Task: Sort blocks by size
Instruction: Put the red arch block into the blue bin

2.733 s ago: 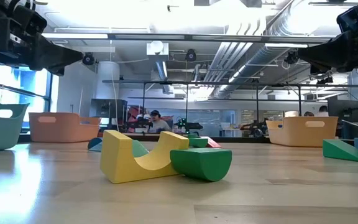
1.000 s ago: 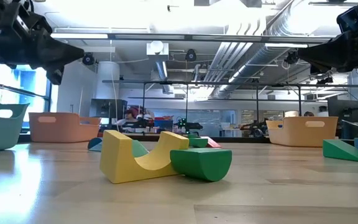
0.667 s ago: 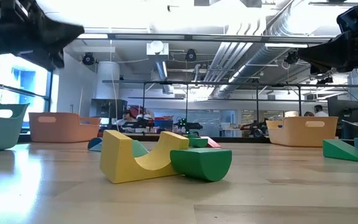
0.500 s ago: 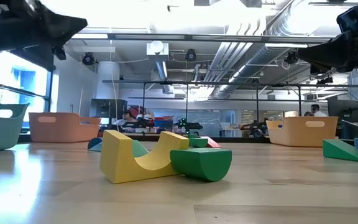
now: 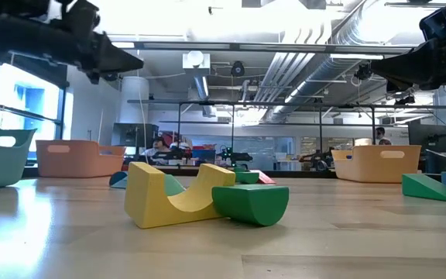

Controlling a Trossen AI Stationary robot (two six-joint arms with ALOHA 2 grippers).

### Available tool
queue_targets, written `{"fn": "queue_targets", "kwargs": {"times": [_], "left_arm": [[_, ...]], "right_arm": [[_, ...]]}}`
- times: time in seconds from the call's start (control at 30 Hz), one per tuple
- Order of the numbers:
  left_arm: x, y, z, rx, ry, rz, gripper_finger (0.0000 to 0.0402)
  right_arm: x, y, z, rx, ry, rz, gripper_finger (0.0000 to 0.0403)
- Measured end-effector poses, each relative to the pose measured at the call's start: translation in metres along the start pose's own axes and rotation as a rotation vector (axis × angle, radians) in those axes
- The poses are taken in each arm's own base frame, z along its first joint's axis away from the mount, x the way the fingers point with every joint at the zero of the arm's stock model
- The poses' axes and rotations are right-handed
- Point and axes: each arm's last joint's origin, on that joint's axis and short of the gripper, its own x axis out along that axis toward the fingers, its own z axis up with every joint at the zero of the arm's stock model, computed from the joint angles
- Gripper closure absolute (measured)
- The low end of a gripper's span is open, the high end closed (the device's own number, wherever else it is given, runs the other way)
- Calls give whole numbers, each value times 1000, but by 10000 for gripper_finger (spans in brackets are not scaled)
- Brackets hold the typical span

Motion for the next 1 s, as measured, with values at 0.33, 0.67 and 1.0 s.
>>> {"fn": "queue_targets", "kwargs": {"times": [0.33, 0.67, 1.0], "left_arm": [[31, -17, 2, 34, 258, 39, 398], [43, -17, -19, -138, 366, 150, 286], [63, -8, 4, -138, 735, 344, 216]], "right_arm": [[0, 0, 0, 2, 0, 0, 398], [0, 0, 0, 0, 0, 0, 398], [0, 0, 0, 3, 0, 0, 398]]}}
